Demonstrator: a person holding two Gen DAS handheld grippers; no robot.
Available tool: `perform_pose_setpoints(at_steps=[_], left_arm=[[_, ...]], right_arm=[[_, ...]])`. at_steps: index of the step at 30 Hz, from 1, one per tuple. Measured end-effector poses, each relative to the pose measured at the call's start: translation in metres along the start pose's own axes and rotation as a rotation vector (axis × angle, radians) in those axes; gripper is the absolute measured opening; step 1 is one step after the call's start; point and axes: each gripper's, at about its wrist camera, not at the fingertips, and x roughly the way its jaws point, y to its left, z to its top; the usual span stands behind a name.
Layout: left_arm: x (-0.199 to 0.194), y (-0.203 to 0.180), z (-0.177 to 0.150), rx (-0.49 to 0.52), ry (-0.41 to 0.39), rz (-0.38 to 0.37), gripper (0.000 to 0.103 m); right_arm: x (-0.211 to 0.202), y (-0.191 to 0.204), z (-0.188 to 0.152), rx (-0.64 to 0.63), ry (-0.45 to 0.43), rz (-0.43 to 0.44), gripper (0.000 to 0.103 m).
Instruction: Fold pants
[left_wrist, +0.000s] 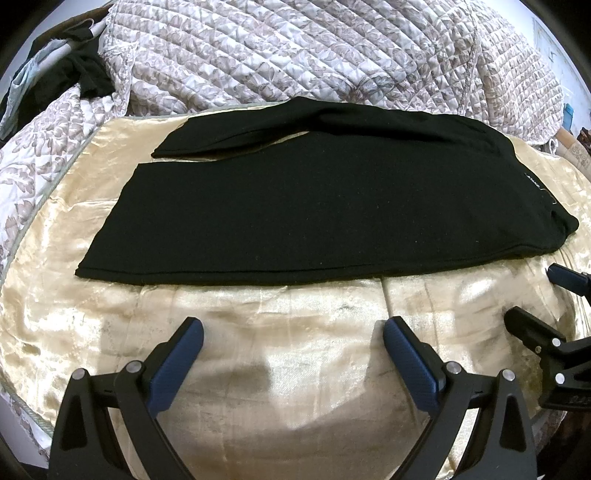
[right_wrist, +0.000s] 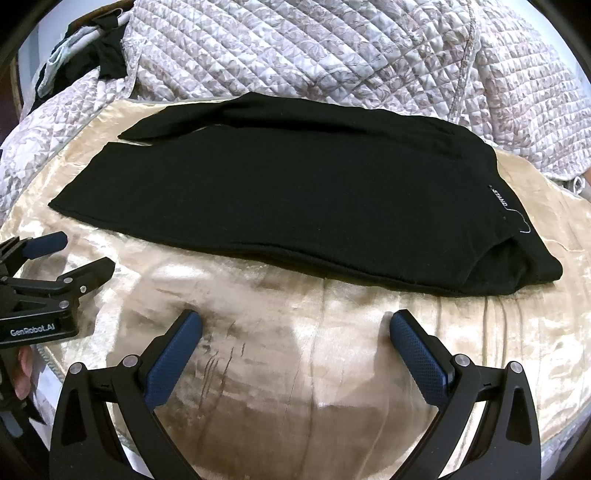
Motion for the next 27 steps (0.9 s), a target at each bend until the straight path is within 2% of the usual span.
perform_pose_setpoints(at_steps=[11, 17, 23, 27], left_arm=[[-0.002, -0.002, -0.001, -0.007, -0.002, -0.014, 0.099], [-0.011, 0.003, -0.001, -0.018, -0.028, -0.040, 0.098], [-0.012, 0.012, 0.002, -0.047, -0.037, -0.049, 0.090], [-0.010, 0.023, 0.003, -0.088, -0.032, -0.063, 0.086]], right_arm=[[-0.006, -0.004, 0.001, 0.012, -0.006, 0.011, 0.102], [-0.010, -0.014, 0.001, 0.041, -0.020, 0.003, 0.102], [-0.013, -0.034, 0.001, 0.107, -0.018, -0.002, 0.101], [-0.015, -0.048, 0.001, 0.156, -0.024, -0.006, 0.095]])
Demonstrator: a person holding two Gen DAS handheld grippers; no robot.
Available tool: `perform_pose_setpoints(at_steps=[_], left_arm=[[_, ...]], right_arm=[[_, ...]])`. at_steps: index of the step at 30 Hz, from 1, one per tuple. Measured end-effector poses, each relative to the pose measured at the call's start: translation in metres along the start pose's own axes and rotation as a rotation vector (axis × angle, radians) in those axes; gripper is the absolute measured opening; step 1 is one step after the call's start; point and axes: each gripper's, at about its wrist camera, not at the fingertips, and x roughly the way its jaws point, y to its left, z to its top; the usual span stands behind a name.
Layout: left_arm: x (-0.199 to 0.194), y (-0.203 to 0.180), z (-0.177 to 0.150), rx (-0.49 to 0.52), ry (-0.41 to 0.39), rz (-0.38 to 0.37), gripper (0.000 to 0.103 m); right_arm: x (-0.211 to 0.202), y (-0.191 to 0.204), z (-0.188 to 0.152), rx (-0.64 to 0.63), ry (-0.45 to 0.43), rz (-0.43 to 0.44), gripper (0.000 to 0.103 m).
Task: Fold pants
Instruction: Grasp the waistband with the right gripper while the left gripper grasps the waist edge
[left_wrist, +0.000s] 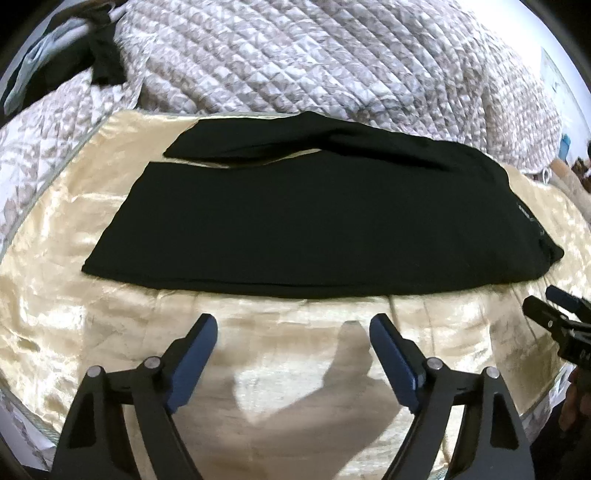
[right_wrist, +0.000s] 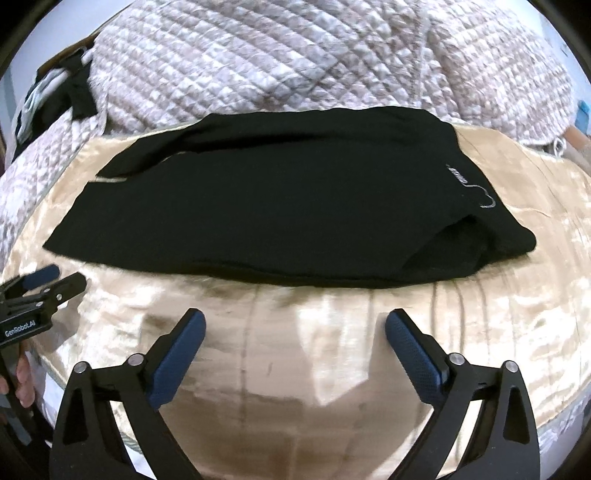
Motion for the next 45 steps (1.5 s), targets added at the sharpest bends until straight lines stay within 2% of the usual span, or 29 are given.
perform_pose_setpoints(at_steps=[6, 11, 14, 20, 21, 26, 29, 30, 31, 32, 34, 41, 45], left_arm=[[-0.002, 0.026, 0.005, -0.105, -0.014, -0.037, 0.086], [-0.003, 0.055, 0.009, -0.218, -0.033, -0.032, 0.086], [0.006, 0.070, 0.006, -0.296, -0.007, -0.063, 0.084], [0.019, 0.078, 0.017, -0.348, -0.029, -0.096, 0.084], [0.021, 0.079, 0.021, -0.357, -0.034, -0.094, 0.081], [0.032, 0.086, 0.033, -0.374, -0.039, -0.061, 0.063], [0.034, 0.096, 0.038, -0.400, -0.043, -0.037, 0.041], [0.036, 0.099, 0.040, -0.411, -0.039, -0.026, 0.029], [0.038, 0.102, 0.041, -0.423, -0.036, -0.012, 0.019], [0.039, 0.105, 0.042, -0.434, -0.033, -0.001, 0.015], [0.038, 0.106, 0.044, -0.440, -0.032, -0.004, 0.004], [-0.006, 0.090, 0.049, -0.374, -0.094, -0.016, 0.004], [-0.039, 0.083, 0.032, -0.347, -0.105, -0.023, 0.004]], right_arm=[[-0.007, -0.041, 0.005, 0.158, -0.041, -0.013, 0.092], [-0.004, -0.082, 0.006, 0.347, -0.040, 0.001, 0.075], [0.004, -0.107, 0.005, 0.473, -0.031, 0.048, 0.073], [0.013, -0.119, 0.021, 0.532, -0.058, 0.083, 0.072], [0.017, -0.123, 0.025, 0.551, -0.062, 0.093, 0.070], [0.030, -0.143, 0.033, 0.630, -0.086, 0.118, 0.046], [0.034, -0.153, 0.035, 0.677, -0.099, 0.131, 0.034], [0.034, -0.155, 0.036, 0.687, -0.103, 0.130, 0.029], [0.034, -0.158, 0.035, 0.697, -0.105, 0.125, 0.019], [0.035, -0.160, 0.035, 0.706, -0.105, 0.123, 0.011], [0.036, -0.165, 0.033, 0.729, -0.104, 0.138, 0.009], [0.006, -0.161, 0.039, 0.709, -0.136, 0.181, 0.005], [-0.022, -0.158, 0.024, 0.696, -0.118, 0.189, 0.005]])
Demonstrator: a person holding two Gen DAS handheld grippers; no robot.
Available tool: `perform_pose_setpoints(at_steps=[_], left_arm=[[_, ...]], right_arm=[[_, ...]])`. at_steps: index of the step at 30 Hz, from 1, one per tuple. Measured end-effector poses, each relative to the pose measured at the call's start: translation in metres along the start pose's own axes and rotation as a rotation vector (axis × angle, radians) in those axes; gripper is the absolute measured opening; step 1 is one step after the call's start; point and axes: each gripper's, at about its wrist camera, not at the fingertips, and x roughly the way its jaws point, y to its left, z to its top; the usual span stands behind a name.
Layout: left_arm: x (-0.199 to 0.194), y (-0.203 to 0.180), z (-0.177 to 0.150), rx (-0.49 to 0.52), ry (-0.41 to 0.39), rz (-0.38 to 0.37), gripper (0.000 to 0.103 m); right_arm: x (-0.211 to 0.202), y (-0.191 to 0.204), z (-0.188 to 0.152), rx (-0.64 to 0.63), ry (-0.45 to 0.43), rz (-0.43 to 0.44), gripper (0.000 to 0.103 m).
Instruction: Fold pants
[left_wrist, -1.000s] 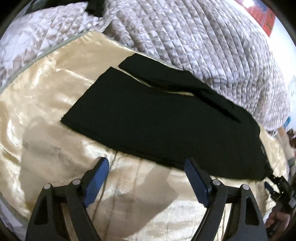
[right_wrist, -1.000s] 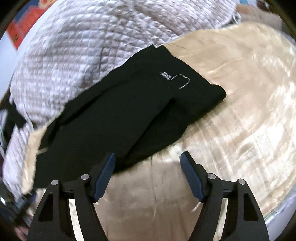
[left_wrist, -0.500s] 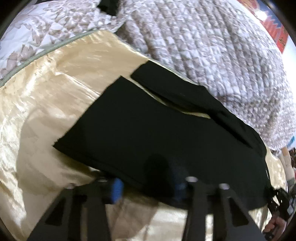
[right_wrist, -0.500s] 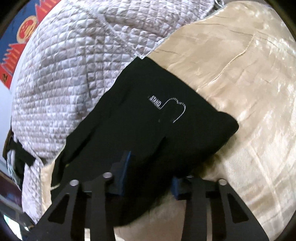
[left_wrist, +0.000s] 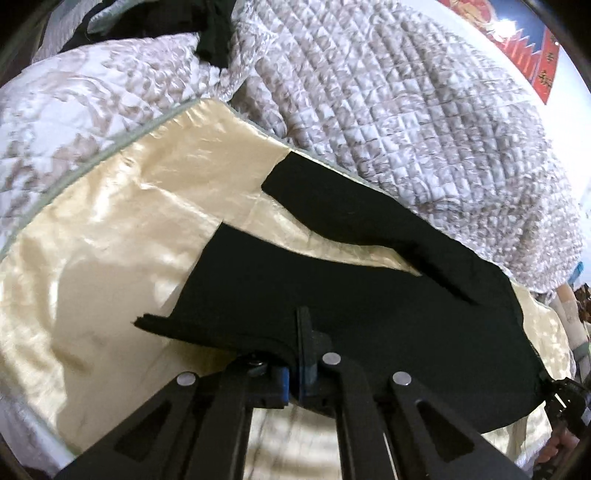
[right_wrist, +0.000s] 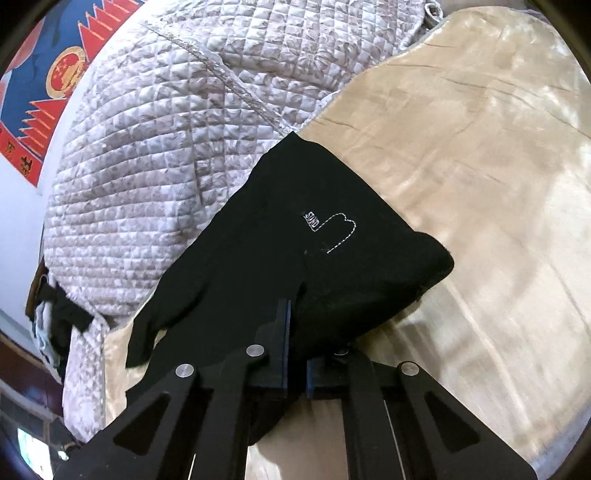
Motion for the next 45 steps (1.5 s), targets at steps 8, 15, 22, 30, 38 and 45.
perform_pose_setpoints(at_steps=[8, 15, 22, 30, 38, 45], left_arm=[[-0.010, 0.012, -0.048, 0.023, 0.090, 0.044, 0.004], [-0.030, 0.016, -0.049, 0.016, 0.067, 0.101, 0.012], [-0.060, 0.026, -0.042, 0.021, -0.008, 0.227, 0.013], [-0.034, -0.023, -0.031, 0.176, -0.010, 0.132, 0.021], [0.007, -0.005, -0.039, 0.173, 0.104, 0.214, 0.021], [0.012, -0.033, -0.025, 0.244, 0.083, 0.226, 0.024]], right_arm=[[-0.035, -0.028, -0.040, -0.009, 0.076, -0.079, 0.005], [-0.044, -0.038, -0.046, 0.022, 0.097, -0.104, 0.013], [-0.094, -0.022, -0.052, -0.029, -0.018, -0.270, 0.025], [-0.079, 0.014, -0.033, -0.256, -0.083, -0.260, 0.036], [-0.020, -0.011, -0.025, -0.275, 0.054, -0.334, 0.034], [-0.023, 0.019, -0.012, -0.386, -0.005, -0.325, 0.036]])
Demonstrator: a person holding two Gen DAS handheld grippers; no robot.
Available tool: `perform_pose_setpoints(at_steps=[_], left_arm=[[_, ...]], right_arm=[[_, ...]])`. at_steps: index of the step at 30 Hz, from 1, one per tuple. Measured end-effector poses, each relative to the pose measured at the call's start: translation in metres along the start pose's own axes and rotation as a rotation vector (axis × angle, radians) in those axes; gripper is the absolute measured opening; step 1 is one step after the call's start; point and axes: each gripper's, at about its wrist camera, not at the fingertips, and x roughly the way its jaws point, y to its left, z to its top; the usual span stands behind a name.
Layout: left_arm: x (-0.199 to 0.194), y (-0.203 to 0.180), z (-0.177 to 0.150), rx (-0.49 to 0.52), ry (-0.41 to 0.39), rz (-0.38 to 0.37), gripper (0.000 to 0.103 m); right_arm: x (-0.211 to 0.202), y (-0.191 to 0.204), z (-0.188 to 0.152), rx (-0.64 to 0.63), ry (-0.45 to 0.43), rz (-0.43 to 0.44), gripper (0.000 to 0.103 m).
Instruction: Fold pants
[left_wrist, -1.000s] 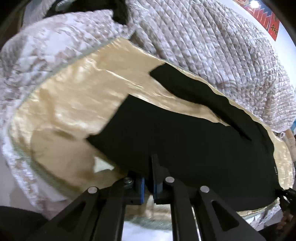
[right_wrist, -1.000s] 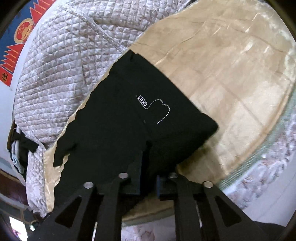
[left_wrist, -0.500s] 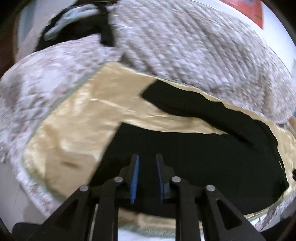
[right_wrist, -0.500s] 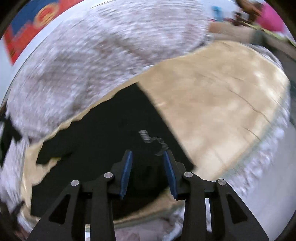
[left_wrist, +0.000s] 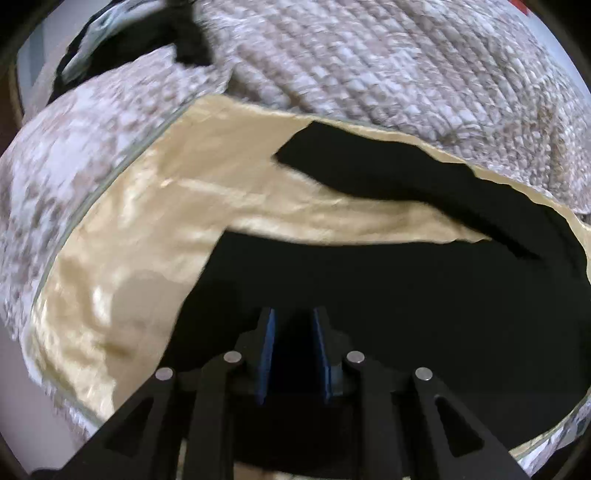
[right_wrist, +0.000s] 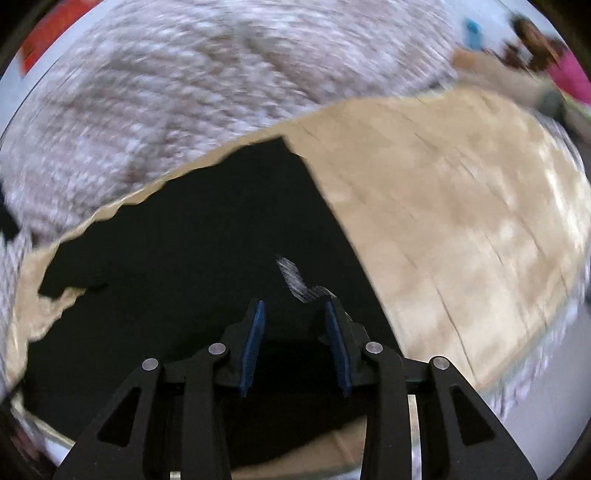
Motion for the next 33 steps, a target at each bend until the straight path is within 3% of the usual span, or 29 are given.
perform_pose_setpoints(at_steps=[3, 5, 7, 12, 16, 27, 33], left_arm=[[0.007, -0.011, 0.021, 0.035, -0.014, -0.044, 0.028], [0.012, -0.008, 0.035, 0.029, -0.035, -0.020, 0.031], [0.023, 0.005, 0.044, 0.008, -0.034, 0.012, 0.041], [0.053, 0.035, 0.042, -0.084, 0.036, 0.061, 0.041], [0.043, 0.027, 0.042, -0.074, -0.002, 0.037, 0.041], [-0.011, -0.039, 0.009, 0.086, -0.059, -0.087, 0.041], [-0.019, -0.062, -0.020, 0.151, -0.032, -0.129, 0.042]], right_arm=[[0.017, 0.022, 0.011, -0.074, 0.037, 0.065, 0.036], [0.031, 0.029, 0.017, -0.115, 0.060, 0.052, 0.036], [0.041, 0.028, 0.020, -0.119, 0.073, 0.036, 0.036], [0.052, 0.005, 0.020, -0.073, 0.079, -0.026, 0.036], [0.046, -0.004, 0.024, -0.031, 0.050, -0.050, 0.036], [0.024, 0.048, -0.009, -0.178, 0.009, 0.097, 0.036], [0.013, 0.078, -0.048, -0.259, 0.029, 0.153, 0.036]])
